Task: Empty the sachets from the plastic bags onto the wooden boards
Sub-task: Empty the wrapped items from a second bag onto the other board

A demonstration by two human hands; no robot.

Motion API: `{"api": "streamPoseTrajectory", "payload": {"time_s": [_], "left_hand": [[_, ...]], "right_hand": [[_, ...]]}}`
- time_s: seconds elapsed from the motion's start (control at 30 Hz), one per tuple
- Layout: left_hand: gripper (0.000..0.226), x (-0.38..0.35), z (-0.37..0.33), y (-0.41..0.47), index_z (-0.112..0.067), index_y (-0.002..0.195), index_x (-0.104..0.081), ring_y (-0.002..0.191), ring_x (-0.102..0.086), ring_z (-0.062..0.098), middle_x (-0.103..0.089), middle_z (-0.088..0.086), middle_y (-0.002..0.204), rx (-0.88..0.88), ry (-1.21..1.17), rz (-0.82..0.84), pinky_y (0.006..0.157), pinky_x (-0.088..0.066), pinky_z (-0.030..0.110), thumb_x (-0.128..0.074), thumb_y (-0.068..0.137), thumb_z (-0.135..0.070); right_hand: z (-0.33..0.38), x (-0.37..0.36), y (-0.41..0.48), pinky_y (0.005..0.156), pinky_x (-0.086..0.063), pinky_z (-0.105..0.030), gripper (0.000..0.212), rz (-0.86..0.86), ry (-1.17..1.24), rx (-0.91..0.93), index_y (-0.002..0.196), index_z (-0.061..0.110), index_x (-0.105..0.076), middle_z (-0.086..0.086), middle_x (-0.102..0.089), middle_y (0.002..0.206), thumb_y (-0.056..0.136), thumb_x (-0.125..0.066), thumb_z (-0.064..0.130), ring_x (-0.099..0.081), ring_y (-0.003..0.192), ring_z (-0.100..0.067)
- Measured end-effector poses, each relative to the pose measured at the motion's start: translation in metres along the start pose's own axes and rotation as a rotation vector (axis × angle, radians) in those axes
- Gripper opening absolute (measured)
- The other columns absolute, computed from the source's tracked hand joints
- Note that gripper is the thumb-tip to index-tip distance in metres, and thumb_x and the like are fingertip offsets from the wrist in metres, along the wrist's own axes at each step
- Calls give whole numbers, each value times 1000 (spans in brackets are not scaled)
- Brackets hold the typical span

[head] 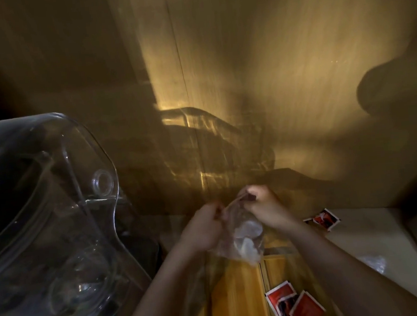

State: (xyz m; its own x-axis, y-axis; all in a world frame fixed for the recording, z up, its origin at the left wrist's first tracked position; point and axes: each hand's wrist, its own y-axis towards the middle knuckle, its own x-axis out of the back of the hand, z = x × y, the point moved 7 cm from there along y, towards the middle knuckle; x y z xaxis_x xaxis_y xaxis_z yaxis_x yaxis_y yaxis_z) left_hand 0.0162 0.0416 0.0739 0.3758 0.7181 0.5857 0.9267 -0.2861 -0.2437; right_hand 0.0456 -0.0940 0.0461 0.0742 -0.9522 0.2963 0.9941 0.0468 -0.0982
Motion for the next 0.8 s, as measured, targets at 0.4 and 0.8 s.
{"api": "streamPoseTrajectory", "payload": {"time_s": [0.4, 0.8], "left_hand": [[25, -58, 39, -43, -5, 70, -59, 43, -62, 12, -62, 6, 50, 447, -890, -37, 39, -53, 23, -48, 93, -4], [16, -57, 52, -81, -7, 78, -59, 56, -66, 11, -67, 4, 66, 274, -640, -202, 54, -50, 24, -54, 91, -15]], "right_hand": [[-18, -11, -58, 62, -44, -31, 14, -84, 164, -42, 73, 24, -61, -7, -60, 75, 81, -66, 14, -56, 71, -20], [-25, -50, -114, 54, -49, -21, 12, 249, -37, -71, 77, 18, -63, 3, -64, 71, 74, -73, 23, -62, 64, -8]]}}
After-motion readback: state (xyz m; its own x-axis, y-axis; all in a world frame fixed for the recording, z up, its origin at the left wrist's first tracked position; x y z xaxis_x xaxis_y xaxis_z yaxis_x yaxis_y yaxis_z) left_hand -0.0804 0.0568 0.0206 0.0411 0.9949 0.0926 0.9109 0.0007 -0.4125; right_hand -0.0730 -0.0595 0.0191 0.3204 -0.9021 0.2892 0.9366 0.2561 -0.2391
